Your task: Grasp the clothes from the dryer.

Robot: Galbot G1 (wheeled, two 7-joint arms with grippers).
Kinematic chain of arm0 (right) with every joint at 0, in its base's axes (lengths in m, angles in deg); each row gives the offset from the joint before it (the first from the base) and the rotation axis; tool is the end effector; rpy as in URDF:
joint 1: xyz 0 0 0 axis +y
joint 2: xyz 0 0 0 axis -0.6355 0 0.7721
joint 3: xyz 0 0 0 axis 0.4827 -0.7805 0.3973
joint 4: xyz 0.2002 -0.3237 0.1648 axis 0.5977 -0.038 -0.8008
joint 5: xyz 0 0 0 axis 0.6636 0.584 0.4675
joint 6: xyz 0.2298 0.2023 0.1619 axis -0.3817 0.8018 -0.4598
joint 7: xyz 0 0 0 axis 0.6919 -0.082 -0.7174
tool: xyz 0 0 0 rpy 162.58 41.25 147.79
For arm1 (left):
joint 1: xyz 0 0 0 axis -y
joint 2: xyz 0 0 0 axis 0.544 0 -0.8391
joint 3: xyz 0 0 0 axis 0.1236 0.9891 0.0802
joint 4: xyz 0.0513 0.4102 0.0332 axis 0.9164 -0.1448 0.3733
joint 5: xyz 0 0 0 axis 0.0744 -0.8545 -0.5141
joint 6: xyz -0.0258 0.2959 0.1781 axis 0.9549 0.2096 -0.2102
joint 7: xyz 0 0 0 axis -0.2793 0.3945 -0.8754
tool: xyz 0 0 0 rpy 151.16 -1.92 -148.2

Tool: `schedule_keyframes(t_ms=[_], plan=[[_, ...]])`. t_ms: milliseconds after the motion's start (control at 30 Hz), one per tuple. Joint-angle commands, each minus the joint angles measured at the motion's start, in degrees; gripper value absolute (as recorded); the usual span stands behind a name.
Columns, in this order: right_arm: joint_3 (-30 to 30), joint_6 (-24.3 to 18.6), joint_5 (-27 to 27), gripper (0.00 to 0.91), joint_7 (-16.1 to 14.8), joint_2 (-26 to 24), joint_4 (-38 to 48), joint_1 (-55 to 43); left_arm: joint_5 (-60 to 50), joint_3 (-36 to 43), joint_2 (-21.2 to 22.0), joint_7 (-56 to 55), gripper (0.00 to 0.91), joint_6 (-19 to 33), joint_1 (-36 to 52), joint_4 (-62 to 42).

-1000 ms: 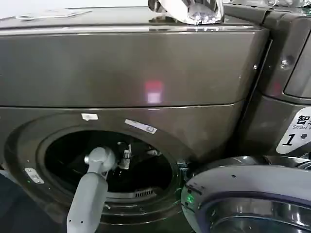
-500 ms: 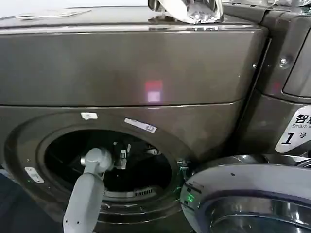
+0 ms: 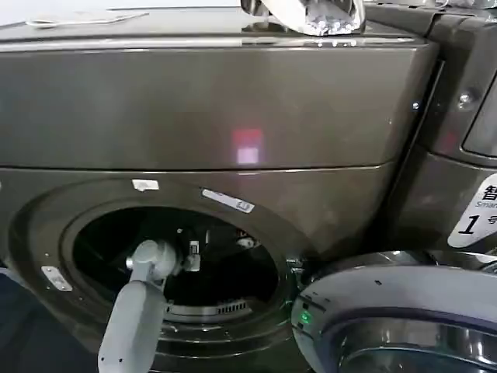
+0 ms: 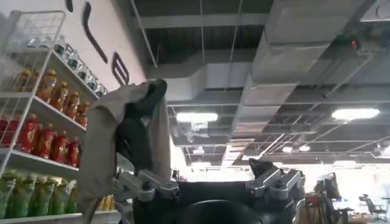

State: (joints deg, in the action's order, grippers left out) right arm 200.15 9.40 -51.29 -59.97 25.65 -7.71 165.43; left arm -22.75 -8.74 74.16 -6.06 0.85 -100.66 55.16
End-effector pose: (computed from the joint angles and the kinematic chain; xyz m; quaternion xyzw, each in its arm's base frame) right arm -0.2001 -0.4650 -0.1073 0.6650 0.7027 -0.1819 0.1758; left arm 0.4889 0.0463 -0.2853 -0.3392 -0.7449 -0.5315 0.2180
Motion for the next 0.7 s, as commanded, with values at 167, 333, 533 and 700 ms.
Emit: schedule_keyframes(t_ms=[167,333,533,700], plan=[[-0.6,-0.1,-0.2,0.907,-0.1,0.2,-0.4,-0.2,17.8,-0.7,1.9,-32.0,0.0,-12.6,0.7,2.2],[-0.6,-0.1,-0.2,0.907,-0.1,0.1,-0.4,-0.1,21.0,-0.7,2.3,-34.4,0.0,-14.4,-0.2,5.4],[-1.1,-0.3,-0.4,0.907,-0.2,0.2,-0.6,-0.4,30.7,0.4,3.1,-46.1,0.0,-16.1,0.1,8.7],[-1.1,-0.3,-0.4,0.907,-0.4,0.4,-0.8,-0.3,40.1,0.5,4.7,-56.5,0.0,-18.6,-0.3,10.9]])
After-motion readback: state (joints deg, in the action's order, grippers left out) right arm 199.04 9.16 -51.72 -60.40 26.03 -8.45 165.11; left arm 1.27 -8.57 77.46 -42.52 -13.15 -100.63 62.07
